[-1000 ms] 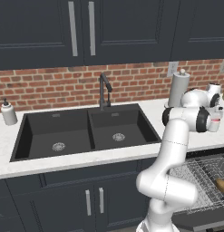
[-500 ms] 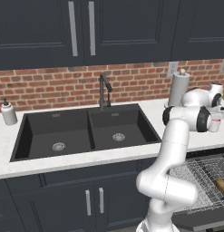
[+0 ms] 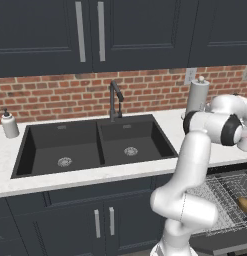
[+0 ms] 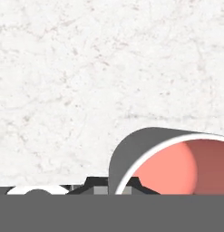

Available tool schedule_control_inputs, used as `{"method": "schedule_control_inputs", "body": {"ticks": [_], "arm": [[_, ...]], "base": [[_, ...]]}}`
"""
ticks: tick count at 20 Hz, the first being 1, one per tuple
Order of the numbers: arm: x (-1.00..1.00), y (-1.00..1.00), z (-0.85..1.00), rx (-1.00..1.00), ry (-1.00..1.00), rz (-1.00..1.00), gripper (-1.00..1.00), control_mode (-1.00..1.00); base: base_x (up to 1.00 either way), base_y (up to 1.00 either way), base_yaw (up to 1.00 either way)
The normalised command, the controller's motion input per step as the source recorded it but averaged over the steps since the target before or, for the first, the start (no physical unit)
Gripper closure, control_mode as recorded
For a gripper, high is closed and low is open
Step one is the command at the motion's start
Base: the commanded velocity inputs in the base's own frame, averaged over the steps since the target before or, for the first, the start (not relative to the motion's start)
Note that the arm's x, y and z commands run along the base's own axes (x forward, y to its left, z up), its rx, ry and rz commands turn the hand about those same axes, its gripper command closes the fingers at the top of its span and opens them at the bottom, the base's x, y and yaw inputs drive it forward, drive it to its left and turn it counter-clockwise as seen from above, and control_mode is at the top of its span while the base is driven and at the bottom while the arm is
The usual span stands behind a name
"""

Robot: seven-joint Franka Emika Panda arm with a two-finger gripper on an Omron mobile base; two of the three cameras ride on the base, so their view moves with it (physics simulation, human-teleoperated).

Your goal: Pick up the cup and bowl from the counter, place them in the dishwasher, and close the dishwasher door.

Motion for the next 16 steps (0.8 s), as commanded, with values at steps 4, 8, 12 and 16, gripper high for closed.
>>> {"method": "schedule_control_inputs", "body": {"ticks": [4, 8, 12, 16], "arm": [[-0.96, 0.29, 0.00, 0.03, 0.00, 0.05, 1.00, -1.00], [-1.00, 0.48, 0.00, 0.00, -0.02, 0.08, 1.00, -1.00], [-1.00, 0.55, 0.00, 0.00, -0.08, 0.09, 1.00, -1.00], [-0.89, 0.69, -0.07, 0.00, -0.16, 0.14, 1.00, -1.00]], "base": [[0.00, 0.00, 0.00], [0.00, 0.00, 0.00], [0.00, 0.00, 0.00], [0.00, 0.00, 0.00]]}}
